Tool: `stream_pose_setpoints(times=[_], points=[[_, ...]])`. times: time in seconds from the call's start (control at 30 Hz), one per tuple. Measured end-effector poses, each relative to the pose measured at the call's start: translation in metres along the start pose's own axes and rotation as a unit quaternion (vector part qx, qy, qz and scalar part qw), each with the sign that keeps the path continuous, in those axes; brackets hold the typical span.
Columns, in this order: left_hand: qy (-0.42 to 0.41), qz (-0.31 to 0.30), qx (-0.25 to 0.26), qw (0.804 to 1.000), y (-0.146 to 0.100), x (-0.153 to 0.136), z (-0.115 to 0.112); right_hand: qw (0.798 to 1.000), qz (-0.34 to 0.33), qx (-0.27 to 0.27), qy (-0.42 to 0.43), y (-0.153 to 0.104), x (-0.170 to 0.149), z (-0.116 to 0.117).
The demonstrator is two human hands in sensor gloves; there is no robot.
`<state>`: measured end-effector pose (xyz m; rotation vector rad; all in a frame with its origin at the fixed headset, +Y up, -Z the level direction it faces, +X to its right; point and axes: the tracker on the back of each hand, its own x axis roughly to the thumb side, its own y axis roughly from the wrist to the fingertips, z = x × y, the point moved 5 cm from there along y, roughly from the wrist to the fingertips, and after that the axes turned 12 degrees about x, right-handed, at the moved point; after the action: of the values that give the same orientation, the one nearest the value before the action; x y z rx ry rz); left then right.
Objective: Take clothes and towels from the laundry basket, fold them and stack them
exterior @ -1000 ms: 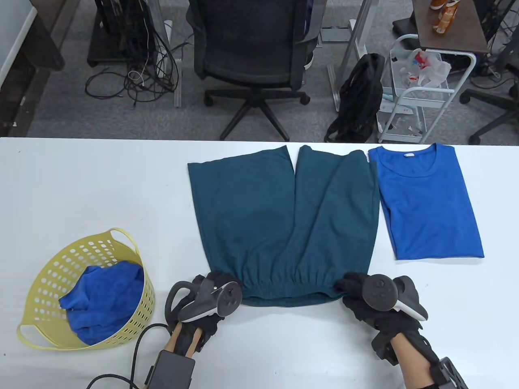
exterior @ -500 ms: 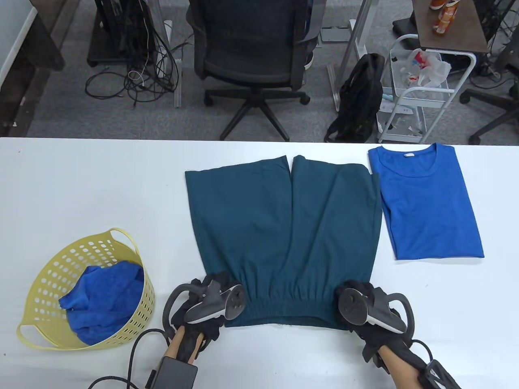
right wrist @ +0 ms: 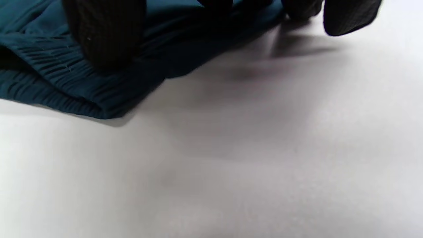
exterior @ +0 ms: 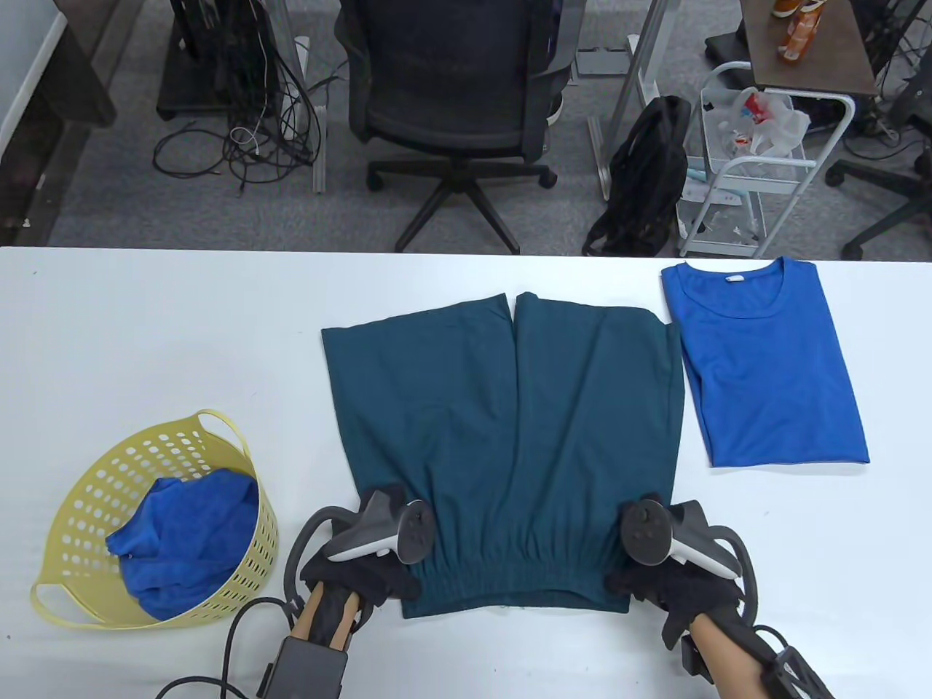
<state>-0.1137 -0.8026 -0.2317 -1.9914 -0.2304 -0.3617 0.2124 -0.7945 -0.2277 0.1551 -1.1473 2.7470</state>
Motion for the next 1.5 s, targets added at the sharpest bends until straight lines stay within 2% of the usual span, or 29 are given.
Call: stream_pose_setpoints(times=[0.03, 0.1, 0.17, 0.2, 0.27, 0.3, 0.33, 0.4, 0.47, 0.53, 0.6, 0.63, 0.7, 0.73, 0.83, 0.97, 1.03, 1.1, 1.13, 1.2, 1.23, 1.3, 1.33, 1.37, 1.43, 1.5], points=[[0.007, 0.021, 0.018, 1.0, -0.003, -0.003, 0.014, 1.0, -0.01, -0.021, 0.01, -0.007, 0.003, -0.007], [0.01, 0.061, 0.091, 0.994, -0.008, -0.006, 0.051, 0.997, -0.046, -0.058, 0.02, -0.02, 0.013, -0.02], [-0.01, 0.067, 0.156, 0.985, 0.003, 0.002, 0.086, 0.993, -0.079, -0.081, 0.02, -0.028, 0.025, -0.027], [-0.02, 0.048, 0.164, 0.985, 0.019, 0.011, 0.102, 0.992, -0.094, -0.087, 0.009, -0.03, 0.033, -0.027], [-0.015, 0.025, 0.131, 0.991, 0.054, 0.028, 0.117, 0.991, -0.11, -0.069, -0.015, -0.03, 0.044, -0.02], [-0.012, 0.023, 0.124, 0.992, 0.061, 0.032, 0.118, 0.991, -0.113, -0.065, -0.019, -0.03, 0.046, -0.019], [0.005, 0.018, 0.106, 0.994, 0.086, 0.044, 0.123, 0.99, -0.128, -0.046, -0.024, -0.029, 0.051, -0.015], [0.042, 0.02, 0.103, 0.994, 0.126, 0.061, 0.127, 0.986, -0.161, -0.036, -0.016, -0.029, 0.058, -0.013], [0.078, 0.015, 0.097, 0.992, 0.155, 0.074, 0.122, 0.982, -0.184, -0.017, -0.026, -0.029, 0.066, -0.008], [0.119, 0.027, 0.071, 0.99, 0.176, 0.079, 0.111, 0.982, -0.18, -0.003, -0.054, -0.028, 0.071, -0.001], [0.18, 0.071, 0.025, 0.981, 0.188, 0.071, 0.095, 0.986, -0.134, -0.002, -0.098, -0.024, 0.07, 0.005], [0.203, 0.083, 0.021, 0.975, 0.187, 0.067, 0.092, 0.987, -0.121, -0.006, -0.109, -0.023, 0.068, 0.004], [0.205, 0.07, 0.07, 0.974, 0.181, 0.063, 0.095, 0.988, -0.122, -0.009, -0.091, -0.024, 0.065, 0.0], [0.22, 0.067, 0.09, 0.969, 0.174, 0.058, 0.095, 0.991, -0.101, -0.018, -0.091, -0.024, 0.06, -0.003], [0.23, 0.074, 0.078, 0.967, 0.153, 0.038, 0.089, 0.992, -0.034, -0.046, -0.116, -0.023, 0.045, -0.012], [0.121, 0.042, 0.062, 0.99, 0.127, 0.015, 0.078, 0.988, 0.071, -0.078, -0.115, -0.012, 0.012, -0.023], [0.041, 0.03, 0.032, 0.998, 0.113, 0.008, 0.071, 0.975, 0.151, -0.107, -0.119, -0.004, -0.01, -0.025], [0.018, 0.024, 0.015, 0.999, 0.097, 0.004, 0.074, 0.955, 0.221, -0.124, -0.152, -0.005, -0.025, -0.029], [0.02, 0.02, 0.024, 0.999, 0.092, 0.003, 0.077, 0.953, 0.228, -0.128, -0.154, -0.008, -0.027, -0.031], [0.018, 0.016, 0.095, 0.995, 0.08, -0.003, 0.091, 0.964, 0.184, -0.155, -0.11, -0.019, -0.021, -0.038], [0.027, 0.022, 0.122, 0.992, 0.077, -0.007, 0.096, 0.976, 0.134, -0.154, -0.074, -0.021, -0.012, -0.038], [0.057, 0.046, 0.1, 0.992, 0.083, -0.014, 0.091, 0.994, -0.004, -0.105, -0.039, -0.02, 0.018, -0.031], [0.072, 0.061, 0.066, 0.993, 0.09, -0.017, 0.084, 0.995, -0.08, -0.059, -0.033, -0.019, 0.036, -0.023], [0.08, 0.069, 0.046, 0.993, 0.094, -0.019, 0.079, 0.992, -0.116, -0.028, -0.03, -0.019, 0.047, -0.017], [0.105, 0.081, 0.013, 0.991, 0.106, -0.022, 0.062, 0.988, -0.146, 0.01, -0.045, -0.019, 0.065, -0.003], [0.144, 0.097, -0.001, 0.985, 0.112, -0.025, 0.051, 0.99, -0.09, -0.006, -0.112, -0.018, 0.064, 0.0]])
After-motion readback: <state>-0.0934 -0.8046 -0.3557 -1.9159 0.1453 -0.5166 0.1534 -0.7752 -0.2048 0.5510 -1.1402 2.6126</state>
